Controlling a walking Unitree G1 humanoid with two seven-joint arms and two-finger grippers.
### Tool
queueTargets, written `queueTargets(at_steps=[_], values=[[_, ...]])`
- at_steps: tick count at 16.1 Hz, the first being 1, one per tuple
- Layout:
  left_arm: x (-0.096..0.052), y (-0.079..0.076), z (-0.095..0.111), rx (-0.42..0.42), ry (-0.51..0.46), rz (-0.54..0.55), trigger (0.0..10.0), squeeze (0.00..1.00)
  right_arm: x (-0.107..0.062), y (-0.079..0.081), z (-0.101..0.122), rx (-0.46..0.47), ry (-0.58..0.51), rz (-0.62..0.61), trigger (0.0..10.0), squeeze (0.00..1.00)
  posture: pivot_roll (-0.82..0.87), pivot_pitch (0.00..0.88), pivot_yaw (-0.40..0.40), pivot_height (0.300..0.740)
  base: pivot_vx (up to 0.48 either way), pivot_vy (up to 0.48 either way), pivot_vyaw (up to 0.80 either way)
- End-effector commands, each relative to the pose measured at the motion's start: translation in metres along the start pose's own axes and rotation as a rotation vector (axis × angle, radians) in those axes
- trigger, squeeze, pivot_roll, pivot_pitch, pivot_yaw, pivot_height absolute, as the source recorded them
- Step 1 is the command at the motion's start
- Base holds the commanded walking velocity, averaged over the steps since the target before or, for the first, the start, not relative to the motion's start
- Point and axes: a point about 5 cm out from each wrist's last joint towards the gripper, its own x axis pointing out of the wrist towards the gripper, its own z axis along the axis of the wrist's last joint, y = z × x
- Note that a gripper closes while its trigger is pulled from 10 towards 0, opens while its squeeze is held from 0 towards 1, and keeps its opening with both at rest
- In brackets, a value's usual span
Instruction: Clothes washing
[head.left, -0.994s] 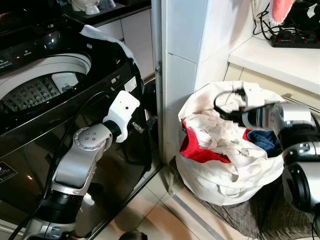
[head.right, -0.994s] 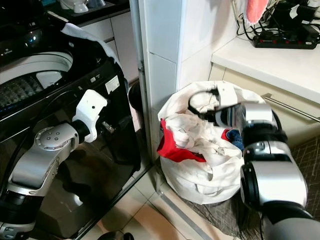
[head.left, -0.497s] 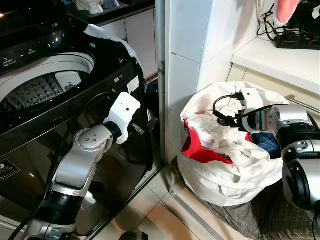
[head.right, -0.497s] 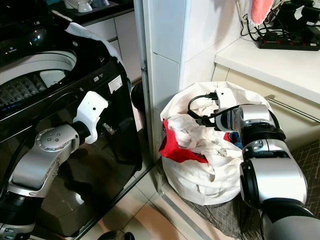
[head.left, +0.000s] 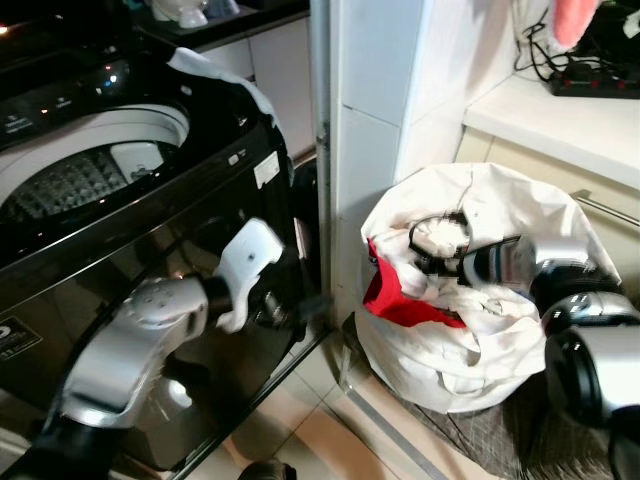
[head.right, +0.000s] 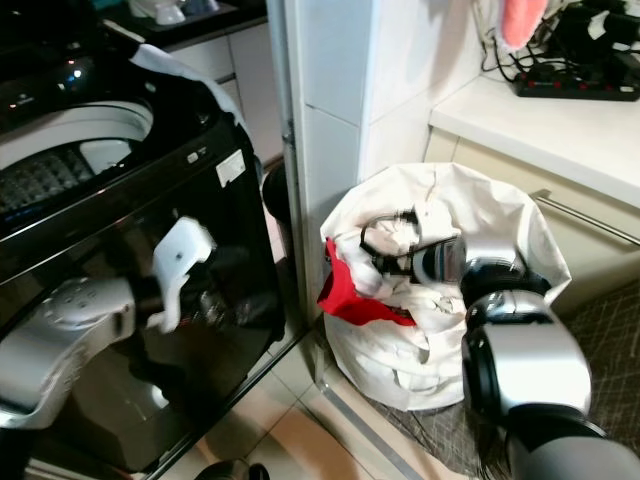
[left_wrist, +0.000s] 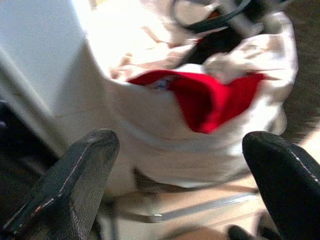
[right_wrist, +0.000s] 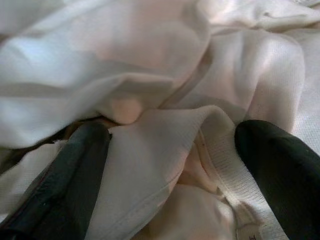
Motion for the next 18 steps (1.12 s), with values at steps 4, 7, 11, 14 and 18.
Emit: queueTargets(at_steps=[4,7,11,14,18], values=[[0.002,-0.013,0.003,0.011,-0.004,-0.092,10.0,0.00,0.009,-0.003,-0.019,0.047,0.024,-0.042,0.1,0.00,0.01,0.000,0.050,0.740,0.000,0.000,0.00],[0.006,-0.012,0.009,0.000,-0.045,-0.046,10.0,0.00,0.008,-0.007,-0.017,0.100,-0.008,-0.046,0.0,0.00,0.02,0.000,0.047,0.740,0.000,0.000,0.00],[0.007,-0.008,0.006,0.008,-0.027,-0.001,10.0,0.00,0.003,-0.009,-0.007,0.135,-0.053,-0.023,0.0,0.00,0.01,0.000,0.049,0.740,0.000,0.000,0.00],[0.008,-0.008,0.006,0.003,-0.029,-0.002,10.0,0.00,0.002,-0.008,-0.007,0.123,-0.044,0.000,0.0,0.00,0.01,0.000,0.050,0.740,0.000,0.000,0.00],[0.010,-0.008,0.006,0.002,-0.029,-0.001,10.0,0.00,0.000,-0.010,-0.004,0.115,-0.057,0.008,0.0,0.00,0.01,0.000,0.056,0.740,0.000,0.000,0.00]])
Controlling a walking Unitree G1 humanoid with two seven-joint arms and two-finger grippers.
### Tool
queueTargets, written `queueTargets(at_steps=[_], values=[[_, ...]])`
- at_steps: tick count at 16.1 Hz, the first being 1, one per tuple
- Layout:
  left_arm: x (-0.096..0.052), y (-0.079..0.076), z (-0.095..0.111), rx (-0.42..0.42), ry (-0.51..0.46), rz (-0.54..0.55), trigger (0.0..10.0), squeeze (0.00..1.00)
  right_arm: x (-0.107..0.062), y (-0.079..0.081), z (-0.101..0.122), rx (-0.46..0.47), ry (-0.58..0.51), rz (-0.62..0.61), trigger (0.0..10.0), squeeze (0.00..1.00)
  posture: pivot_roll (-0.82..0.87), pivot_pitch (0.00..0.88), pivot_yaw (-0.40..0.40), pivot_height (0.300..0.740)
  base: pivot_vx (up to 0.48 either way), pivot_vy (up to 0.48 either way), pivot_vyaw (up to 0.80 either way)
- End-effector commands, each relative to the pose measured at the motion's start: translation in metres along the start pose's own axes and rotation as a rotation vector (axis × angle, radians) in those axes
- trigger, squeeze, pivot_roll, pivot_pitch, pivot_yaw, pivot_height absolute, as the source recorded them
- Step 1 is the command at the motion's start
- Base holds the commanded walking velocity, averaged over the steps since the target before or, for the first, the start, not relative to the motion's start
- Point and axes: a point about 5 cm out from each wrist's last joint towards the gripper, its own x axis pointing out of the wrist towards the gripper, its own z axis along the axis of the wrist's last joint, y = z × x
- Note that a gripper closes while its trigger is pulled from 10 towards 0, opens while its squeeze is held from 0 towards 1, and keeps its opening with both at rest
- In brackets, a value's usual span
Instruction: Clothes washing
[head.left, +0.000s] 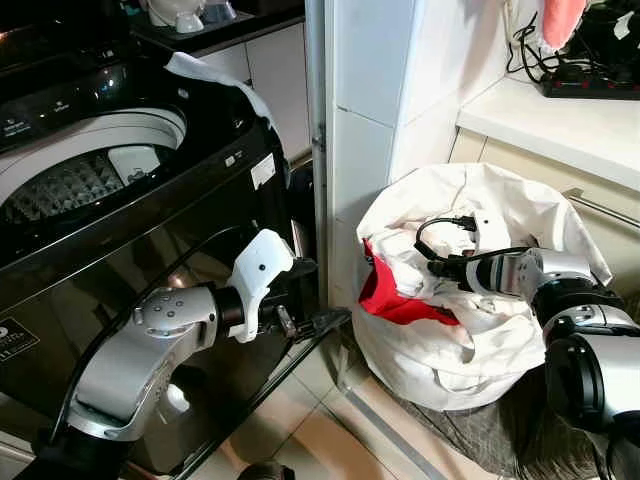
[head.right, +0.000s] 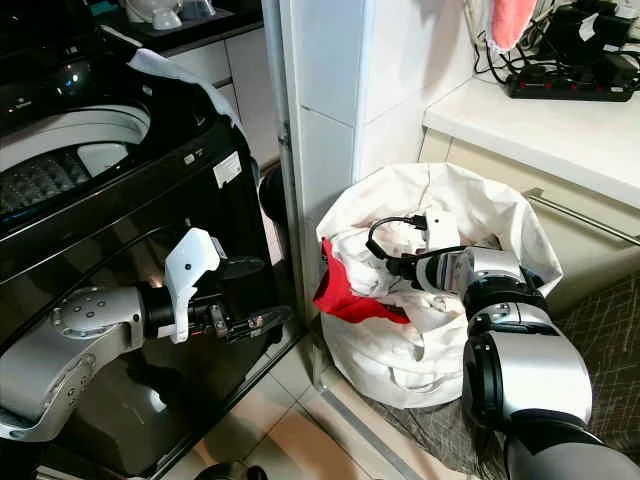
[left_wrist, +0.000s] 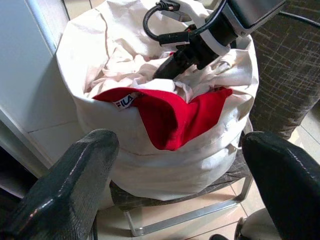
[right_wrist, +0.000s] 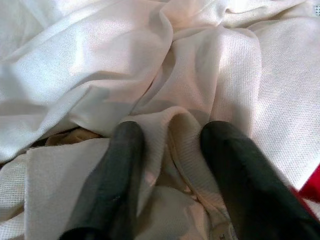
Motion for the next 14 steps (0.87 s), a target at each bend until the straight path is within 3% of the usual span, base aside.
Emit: queueTargets(at_steps=[1,5,8,11,14], values=[[0.001,0.004,0.002,0.011,0.002,0.008,10.0,0.00,-0.001,0.001,0.002,-0.001,0.004,0.009,0.0,0.00,0.01,0.000,0.056,0.740,0.000,0.000,0.00],[0.004,0.013,0.005,0.032,-0.010,0.095,10.0,0.00,-0.010,-0.002,0.019,0.060,-0.070,0.057,0.0,0.00,0.00,0.000,0.059,0.740,0.000,0.000,0.00],[0.007,0.024,0.011,0.032,-0.045,0.174,10.0,0.00,-0.030,-0.001,0.046,0.125,-0.157,0.174,0.0,0.00,-0.01,0.000,0.066,0.740,0.000,0.000,0.00],[0.010,0.033,0.022,0.053,-0.109,0.243,10.0,0.00,-0.058,0.003,0.075,0.068,-0.235,0.253,0.0,0.00,-0.01,0.000,0.067,0.740,0.000,0.000,0.00],[0.016,0.037,0.030,0.061,-0.149,0.274,10.0,0.00,-0.101,0.014,0.105,0.094,-0.361,0.382,0.0,0.00,-0.03,0.000,0.076,0.740,0.000,0.000,0.00]])
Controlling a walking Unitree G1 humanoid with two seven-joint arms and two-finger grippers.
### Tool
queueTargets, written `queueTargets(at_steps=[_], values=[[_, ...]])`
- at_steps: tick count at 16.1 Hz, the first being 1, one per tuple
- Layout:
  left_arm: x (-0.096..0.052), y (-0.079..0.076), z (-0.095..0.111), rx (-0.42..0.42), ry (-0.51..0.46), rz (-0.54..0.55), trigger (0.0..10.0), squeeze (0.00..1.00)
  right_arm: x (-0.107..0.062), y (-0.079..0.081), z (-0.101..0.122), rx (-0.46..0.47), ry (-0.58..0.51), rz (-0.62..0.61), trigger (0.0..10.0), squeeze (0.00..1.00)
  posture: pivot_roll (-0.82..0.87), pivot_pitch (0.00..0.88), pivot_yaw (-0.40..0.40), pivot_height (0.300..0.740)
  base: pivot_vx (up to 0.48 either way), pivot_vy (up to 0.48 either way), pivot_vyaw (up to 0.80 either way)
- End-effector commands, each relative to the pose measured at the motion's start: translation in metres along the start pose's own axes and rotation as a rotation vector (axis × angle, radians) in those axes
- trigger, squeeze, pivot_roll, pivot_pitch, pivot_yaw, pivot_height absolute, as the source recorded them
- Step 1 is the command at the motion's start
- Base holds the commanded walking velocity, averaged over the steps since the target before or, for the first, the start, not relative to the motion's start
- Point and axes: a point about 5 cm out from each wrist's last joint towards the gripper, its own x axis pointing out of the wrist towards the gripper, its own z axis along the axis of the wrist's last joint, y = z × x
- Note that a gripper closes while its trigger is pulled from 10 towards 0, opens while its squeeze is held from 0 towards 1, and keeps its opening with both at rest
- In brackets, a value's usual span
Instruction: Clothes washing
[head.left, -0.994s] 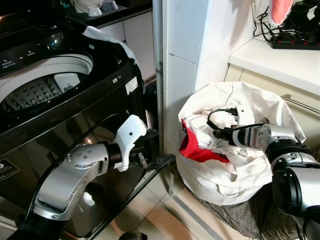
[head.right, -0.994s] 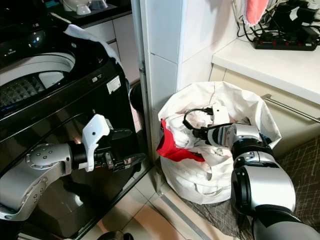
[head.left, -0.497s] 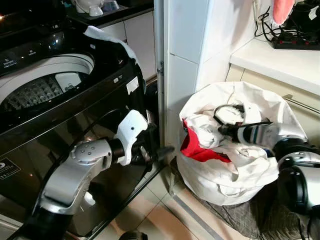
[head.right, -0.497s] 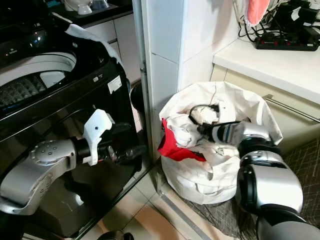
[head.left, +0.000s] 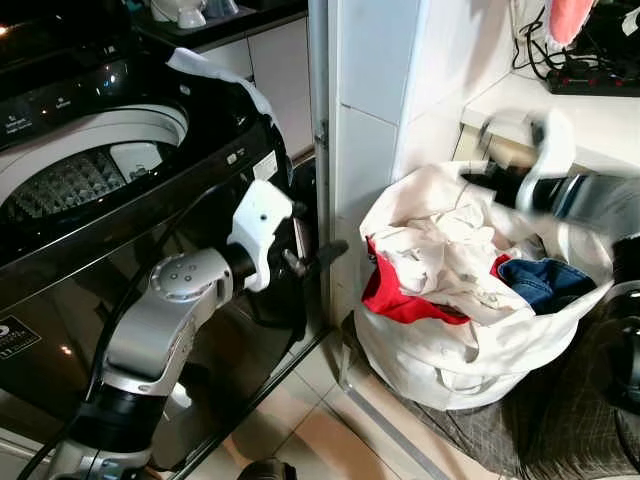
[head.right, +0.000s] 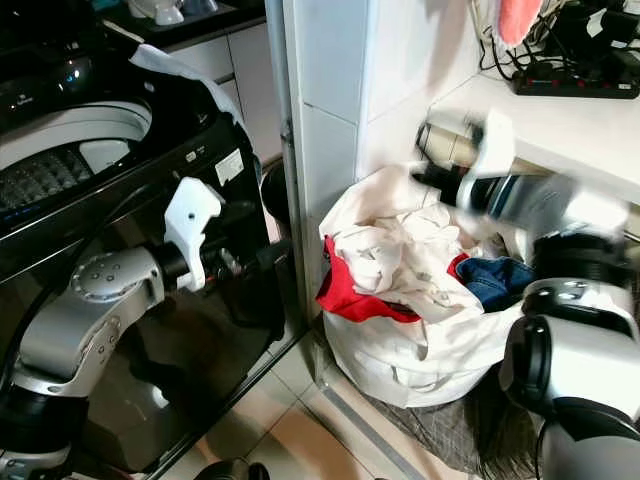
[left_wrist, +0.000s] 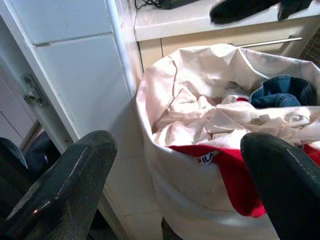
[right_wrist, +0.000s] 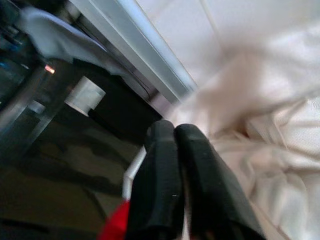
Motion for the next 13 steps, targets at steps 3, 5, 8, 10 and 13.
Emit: queueTargets(at_steps=[3,5,8,10,13], values=[[0.008,0.002,0.013,0.022,-0.054,0.010,10.0,0.00,-0.023,0.034,0.039,-0.023,-0.121,0.107,0.0,0.00,-0.06,0.000,0.094,0.740,0.000,0.000,0.00],[0.013,-0.002,0.019,0.026,-0.078,-0.009,10.0,0.00,-0.028,0.035,0.038,-0.288,-0.104,-0.039,0.0,0.00,-0.07,0.000,0.091,0.740,0.000,0.000,0.00],[0.013,-0.005,0.008,0.044,-0.021,-0.009,10.0,0.00,-0.011,-0.002,-0.004,-0.298,0.053,-0.222,10.0,0.61,-0.06,0.000,0.087,0.740,0.000,0.000,0.00],[0.012,0.000,-0.001,0.087,0.051,0.035,10.0,0.00,0.002,-0.011,-0.020,-0.249,0.103,-0.237,10.0,1.00,-0.05,0.000,0.081,0.740,0.000,0.000,0.00],[0.008,0.003,-0.004,0.081,0.078,0.061,10.0,0.00,0.019,-0.022,-0.039,-0.222,0.160,-0.253,10.0,1.00,-0.02,0.000,0.059,0.740,0.000,0.000,0.00]])
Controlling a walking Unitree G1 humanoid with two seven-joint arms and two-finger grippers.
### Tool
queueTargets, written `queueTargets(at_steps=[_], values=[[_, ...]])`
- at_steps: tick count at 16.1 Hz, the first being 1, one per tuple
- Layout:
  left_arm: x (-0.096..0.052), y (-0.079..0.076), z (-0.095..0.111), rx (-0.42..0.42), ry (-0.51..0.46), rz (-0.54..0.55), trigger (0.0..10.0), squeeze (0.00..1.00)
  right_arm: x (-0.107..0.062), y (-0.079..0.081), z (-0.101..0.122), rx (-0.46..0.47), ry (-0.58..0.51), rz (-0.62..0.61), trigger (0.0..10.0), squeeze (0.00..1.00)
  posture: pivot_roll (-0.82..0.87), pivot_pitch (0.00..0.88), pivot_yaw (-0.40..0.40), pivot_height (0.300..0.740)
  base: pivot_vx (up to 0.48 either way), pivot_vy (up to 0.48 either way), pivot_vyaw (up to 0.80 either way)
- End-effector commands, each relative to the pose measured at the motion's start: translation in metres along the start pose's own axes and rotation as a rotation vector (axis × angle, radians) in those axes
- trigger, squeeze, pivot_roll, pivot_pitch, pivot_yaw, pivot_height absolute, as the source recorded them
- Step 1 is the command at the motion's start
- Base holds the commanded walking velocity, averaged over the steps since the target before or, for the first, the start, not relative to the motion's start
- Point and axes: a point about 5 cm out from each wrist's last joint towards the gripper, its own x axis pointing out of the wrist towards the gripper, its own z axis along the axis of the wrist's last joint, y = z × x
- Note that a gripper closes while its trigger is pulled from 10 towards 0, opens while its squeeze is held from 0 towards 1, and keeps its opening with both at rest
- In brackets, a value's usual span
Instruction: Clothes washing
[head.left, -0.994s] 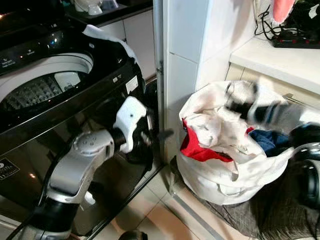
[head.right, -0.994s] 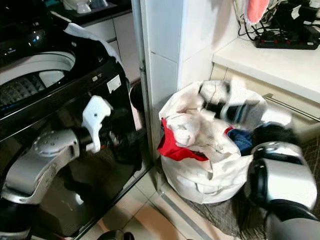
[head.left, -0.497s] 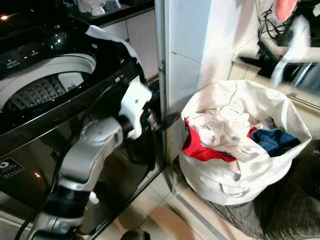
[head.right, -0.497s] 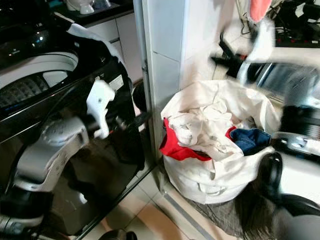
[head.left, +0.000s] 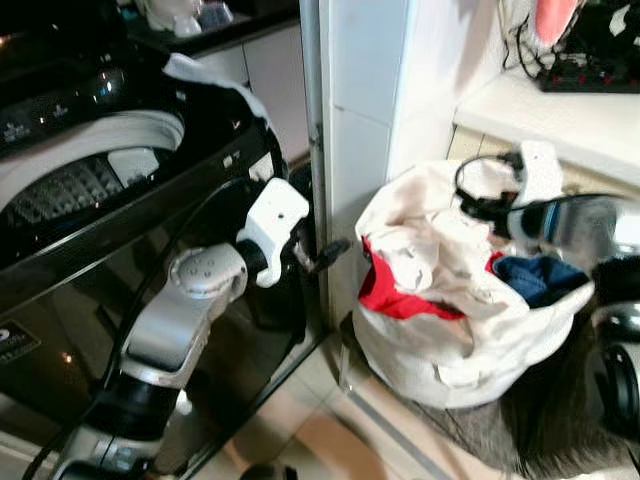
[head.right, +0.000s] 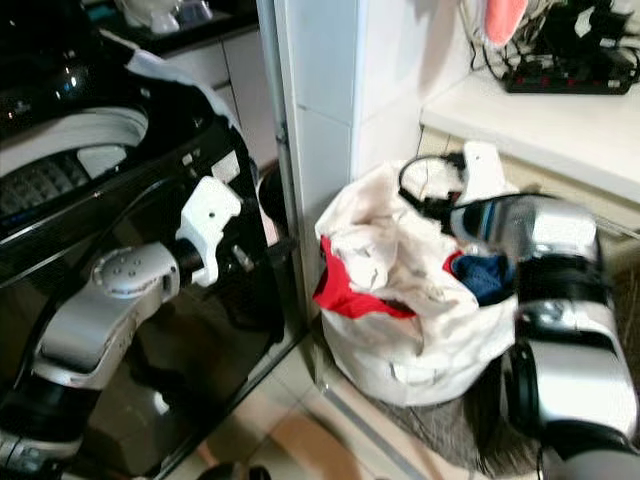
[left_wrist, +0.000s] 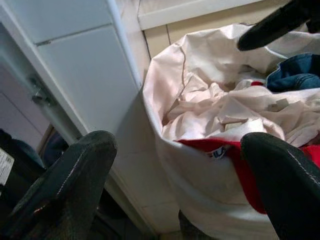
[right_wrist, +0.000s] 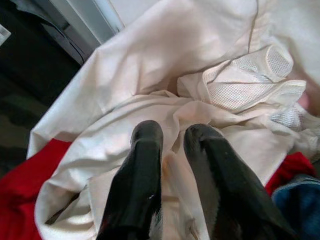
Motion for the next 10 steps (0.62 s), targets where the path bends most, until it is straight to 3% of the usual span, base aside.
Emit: queueTargets(at_steps=[1,10], values=[[-0.006,0.003,0.000,0.008,0.014,0.014,10.0,0.00,0.005,0.005,0.005,-0.030,-0.009,0.000,10.0,1.00,-0.01,0.000,0.053,0.740,0.000,0.000,0.00],[-0.024,0.006,-0.002,-0.006,0.046,0.090,10.0,0.00,0.025,0.018,0.013,-0.095,-0.076,-0.026,10.0,1.00,0.09,0.000,-0.005,0.740,0.000,0.000,0.00]])
